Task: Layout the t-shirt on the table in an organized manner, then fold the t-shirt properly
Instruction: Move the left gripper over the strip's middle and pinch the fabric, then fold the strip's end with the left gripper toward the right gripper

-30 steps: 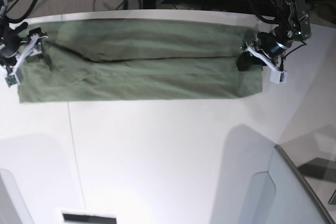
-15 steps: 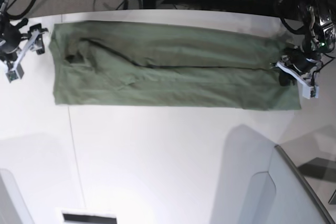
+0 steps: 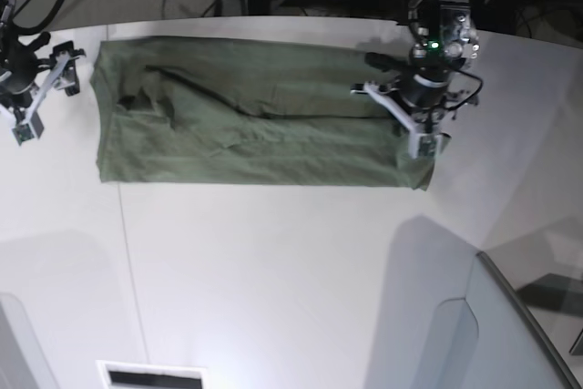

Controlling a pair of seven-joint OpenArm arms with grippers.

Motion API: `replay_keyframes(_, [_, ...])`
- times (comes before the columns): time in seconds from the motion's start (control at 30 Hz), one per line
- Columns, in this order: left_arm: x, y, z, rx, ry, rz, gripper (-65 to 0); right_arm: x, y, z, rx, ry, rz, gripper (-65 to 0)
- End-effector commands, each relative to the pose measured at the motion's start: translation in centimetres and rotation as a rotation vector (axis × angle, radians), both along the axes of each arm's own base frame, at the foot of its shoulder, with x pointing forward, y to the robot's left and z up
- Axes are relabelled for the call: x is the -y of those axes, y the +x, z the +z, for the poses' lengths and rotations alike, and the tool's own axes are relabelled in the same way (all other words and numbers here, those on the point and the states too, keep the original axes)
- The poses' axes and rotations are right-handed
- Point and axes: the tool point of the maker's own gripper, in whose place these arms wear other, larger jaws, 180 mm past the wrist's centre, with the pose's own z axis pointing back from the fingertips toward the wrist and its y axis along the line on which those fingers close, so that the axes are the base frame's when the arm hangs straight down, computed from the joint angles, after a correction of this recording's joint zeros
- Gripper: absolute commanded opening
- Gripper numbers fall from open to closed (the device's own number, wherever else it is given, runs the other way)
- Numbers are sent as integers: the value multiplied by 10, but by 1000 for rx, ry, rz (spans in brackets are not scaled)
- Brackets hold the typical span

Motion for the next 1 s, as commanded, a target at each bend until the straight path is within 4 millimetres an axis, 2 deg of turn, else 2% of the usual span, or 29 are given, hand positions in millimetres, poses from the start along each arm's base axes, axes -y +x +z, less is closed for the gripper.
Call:
replay_keyframes(0.0, [13, 11, 8, 44, -15, -23, -650, 4, 7, 8, 33, -11, 7, -218])
replay_keyframes(0.1, [34, 17, 3, 34, -36, -60, -650, 4, 7, 9, 33, -12, 6, -218])
replay_keyframes(0.3, [60, 19, -17, -20, -76, -93, -650, 5, 7, 9, 34, -13, 3, -218])
replay_keyframes(0.53, [76, 21, -20, -27, -118, -85, -650, 4, 7, 8, 33, -11, 7, -218])
replay_keyframes(0.77, [80, 26, -18, -19, -128, -87, -650, 3, 7, 8, 33, -11, 8, -218])
replay_keyframes(0.87, [91, 29, -16, -13, -131, -121, -650, 3, 7, 8, 33, -11, 8, -218])
replay_keyframes(0.97, [95, 28, -21, -30, -133, -131, -650, 3, 7, 8, 33, -11, 8, -218])
